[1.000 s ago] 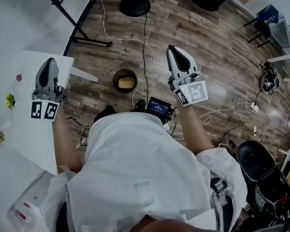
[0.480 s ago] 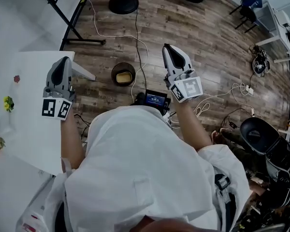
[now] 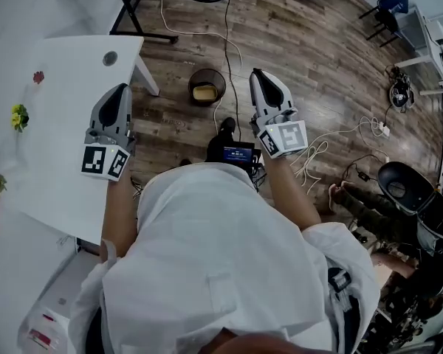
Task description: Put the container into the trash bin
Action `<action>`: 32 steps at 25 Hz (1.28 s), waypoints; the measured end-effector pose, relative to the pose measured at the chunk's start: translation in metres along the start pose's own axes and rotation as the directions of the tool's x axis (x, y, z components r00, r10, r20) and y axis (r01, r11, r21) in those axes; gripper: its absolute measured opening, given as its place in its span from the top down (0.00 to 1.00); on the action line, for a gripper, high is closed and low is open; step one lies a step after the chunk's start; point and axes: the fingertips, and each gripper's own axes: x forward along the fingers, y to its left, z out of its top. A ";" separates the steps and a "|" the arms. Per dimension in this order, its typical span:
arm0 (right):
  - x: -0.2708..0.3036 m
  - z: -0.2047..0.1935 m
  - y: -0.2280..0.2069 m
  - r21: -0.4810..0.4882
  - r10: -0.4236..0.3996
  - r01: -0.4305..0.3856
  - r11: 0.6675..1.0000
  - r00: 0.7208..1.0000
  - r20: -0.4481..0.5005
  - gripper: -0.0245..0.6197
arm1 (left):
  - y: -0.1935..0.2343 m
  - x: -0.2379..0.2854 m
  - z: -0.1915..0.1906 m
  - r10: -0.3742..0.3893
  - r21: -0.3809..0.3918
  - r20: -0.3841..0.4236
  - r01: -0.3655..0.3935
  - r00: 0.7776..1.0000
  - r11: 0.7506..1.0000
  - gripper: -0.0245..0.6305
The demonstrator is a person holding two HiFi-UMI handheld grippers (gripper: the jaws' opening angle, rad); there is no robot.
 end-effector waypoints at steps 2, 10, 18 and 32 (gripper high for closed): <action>-0.007 -0.005 0.026 -0.003 0.005 -0.005 1.000 1.000 -0.019 0.90 | 0.001 -0.023 -0.009 -0.005 -0.002 -0.014 0.005 1.000 1.000 0.95; -0.030 -0.004 0.076 -0.039 0.007 -0.009 0.999 0.999 -0.053 0.90 | 0.000 -0.068 -0.031 0.001 -0.020 -0.020 -0.001 1.000 1.000 0.95; -0.034 -0.006 0.076 0.002 0.073 -0.073 0.997 0.996 -0.048 0.90 | -0.040 -0.061 -0.026 -0.039 -0.008 -0.030 0.039 0.999 0.999 0.95; -0.083 -0.024 0.031 0.019 0.093 -0.092 0.996 0.993 -0.067 0.90 | -0.104 -0.035 -0.035 -0.053 -0.011 -0.064 0.053 0.996 0.999 0.95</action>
